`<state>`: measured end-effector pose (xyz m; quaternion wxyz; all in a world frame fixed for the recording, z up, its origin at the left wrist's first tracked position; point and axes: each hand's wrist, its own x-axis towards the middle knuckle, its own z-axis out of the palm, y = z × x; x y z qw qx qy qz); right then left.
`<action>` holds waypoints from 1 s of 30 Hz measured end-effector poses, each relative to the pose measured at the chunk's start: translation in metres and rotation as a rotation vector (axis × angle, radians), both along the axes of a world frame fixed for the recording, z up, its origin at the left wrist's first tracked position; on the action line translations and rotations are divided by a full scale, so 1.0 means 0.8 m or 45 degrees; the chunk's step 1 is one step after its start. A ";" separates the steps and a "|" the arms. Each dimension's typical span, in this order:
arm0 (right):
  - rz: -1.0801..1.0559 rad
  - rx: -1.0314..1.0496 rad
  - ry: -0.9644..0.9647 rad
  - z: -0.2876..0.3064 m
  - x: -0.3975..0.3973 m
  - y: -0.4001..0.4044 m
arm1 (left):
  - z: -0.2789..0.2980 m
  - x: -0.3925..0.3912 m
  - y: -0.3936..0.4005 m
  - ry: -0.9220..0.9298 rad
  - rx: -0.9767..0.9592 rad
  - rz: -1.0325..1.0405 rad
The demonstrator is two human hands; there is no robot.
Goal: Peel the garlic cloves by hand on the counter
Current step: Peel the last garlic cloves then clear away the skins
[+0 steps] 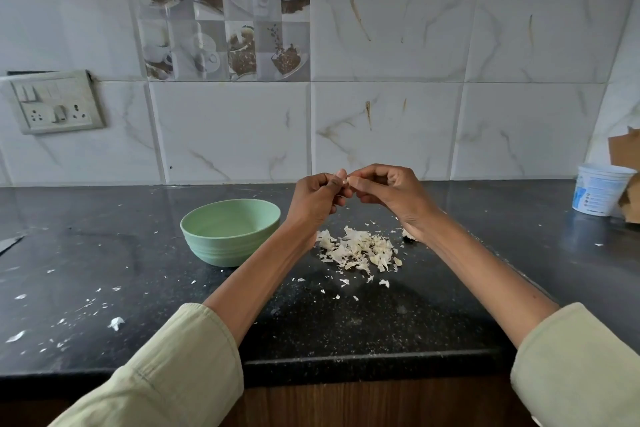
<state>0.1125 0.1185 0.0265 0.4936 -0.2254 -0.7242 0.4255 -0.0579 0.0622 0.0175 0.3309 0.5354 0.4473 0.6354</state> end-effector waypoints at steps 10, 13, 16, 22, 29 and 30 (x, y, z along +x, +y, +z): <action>0.217 -0.424 0.134 0.002 0.004 0.003 | -0.004 0.001 0.001 0.188 0.068 -0.022; 0.228 -0.496 0.225 0.003 0.005 0.005 | -0.007 0.002 0.002 0.245 0.067 -0.056; 0.216 -0.542 0.303 0.005 0.009 0.006 | -0.009 0.002 0.006 0.334 0.087 -0.064; 0.178 -0.485 0.236 0.005 0.011 0.007 | -0.005 0.000 -0.001 0.444 0.153 -0.052; 0.100 -0.360 0.154 0.003 0.012 0.011 | -0.004 -0.008 0.002 0.425 0.188 0.094; 0.086 -0.346 0.142 0.003 0.012 0.011 | -0.002 -0.007 0.001 0.411 0.211 0.116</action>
